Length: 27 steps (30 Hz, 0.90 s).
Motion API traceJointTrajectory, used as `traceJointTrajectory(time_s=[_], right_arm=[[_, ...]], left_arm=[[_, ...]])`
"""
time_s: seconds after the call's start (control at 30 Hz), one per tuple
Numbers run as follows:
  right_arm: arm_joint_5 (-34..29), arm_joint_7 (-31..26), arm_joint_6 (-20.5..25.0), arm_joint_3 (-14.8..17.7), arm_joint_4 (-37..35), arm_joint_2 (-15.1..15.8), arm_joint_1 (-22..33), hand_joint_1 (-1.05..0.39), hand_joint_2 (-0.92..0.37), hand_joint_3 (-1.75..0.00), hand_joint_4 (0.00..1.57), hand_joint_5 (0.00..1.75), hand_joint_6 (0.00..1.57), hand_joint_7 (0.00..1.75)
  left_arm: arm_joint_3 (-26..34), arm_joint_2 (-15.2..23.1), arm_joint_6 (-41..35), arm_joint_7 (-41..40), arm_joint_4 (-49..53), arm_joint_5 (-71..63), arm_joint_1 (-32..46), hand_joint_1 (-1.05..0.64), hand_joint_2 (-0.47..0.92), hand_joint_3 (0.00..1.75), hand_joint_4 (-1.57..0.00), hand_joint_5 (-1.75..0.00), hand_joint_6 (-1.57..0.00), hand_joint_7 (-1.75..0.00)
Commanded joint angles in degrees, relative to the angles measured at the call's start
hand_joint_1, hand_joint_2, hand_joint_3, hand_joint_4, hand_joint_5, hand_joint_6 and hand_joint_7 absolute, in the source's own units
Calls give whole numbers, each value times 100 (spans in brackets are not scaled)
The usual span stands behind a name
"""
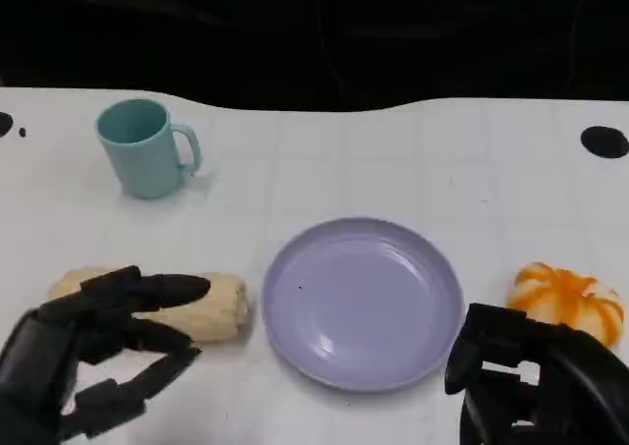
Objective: Grasp the towel on the left side of the plate with the left hand and place it into the plate.
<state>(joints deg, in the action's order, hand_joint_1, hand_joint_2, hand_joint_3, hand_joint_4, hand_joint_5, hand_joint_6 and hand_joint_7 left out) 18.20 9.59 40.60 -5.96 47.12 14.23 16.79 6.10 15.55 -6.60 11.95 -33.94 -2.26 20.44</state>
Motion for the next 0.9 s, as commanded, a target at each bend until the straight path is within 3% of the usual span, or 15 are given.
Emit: traceJointTrajectory(time_s=[0.03, 0.17, 0.33, 0.53, 0.9], right_arm=[[-6, -40, 78, 20, 112, 31, -48, -5, -51, -134, 73, 175, 62, 162], [-19, -43, 88, 23, 115, 54, -64, -5, -51, -134, 73, 175, 62, 162], [27, -13, 104, 78, 114, 74, -61, -5, -51, -134, 73, 175, 62, 162], [40, -6, 98, 86, 105, 85, -64, -4, -51, -134, 73, 175, 62, 162], [-50, -28, 41, 23, 125, 116, -25, -6, -50, -133, 73, 175, 63, 161]], left_arm=[[-13, 716, -388, 215, -397, -942, -319, -49, 92, 10, -48, -53, -59, -3], [-354, 1334, -587, 447, -360, -2121, -689, -51, 92, 7, -43, -41, -51, 0], [-1102, 1842, -628, 764, 32, -3799, -1271, -59, 92, 5, -34, -32, -39, 0], [-1690, 1687, -827, 1085, 582, -4871, -1845, -62, 92, 4, -28, -27, -30, 0], [-2395, 1371, -809, 1135, 2215, -5446, -2869, -64, 91, 1, -30, -20, -24, 0]])
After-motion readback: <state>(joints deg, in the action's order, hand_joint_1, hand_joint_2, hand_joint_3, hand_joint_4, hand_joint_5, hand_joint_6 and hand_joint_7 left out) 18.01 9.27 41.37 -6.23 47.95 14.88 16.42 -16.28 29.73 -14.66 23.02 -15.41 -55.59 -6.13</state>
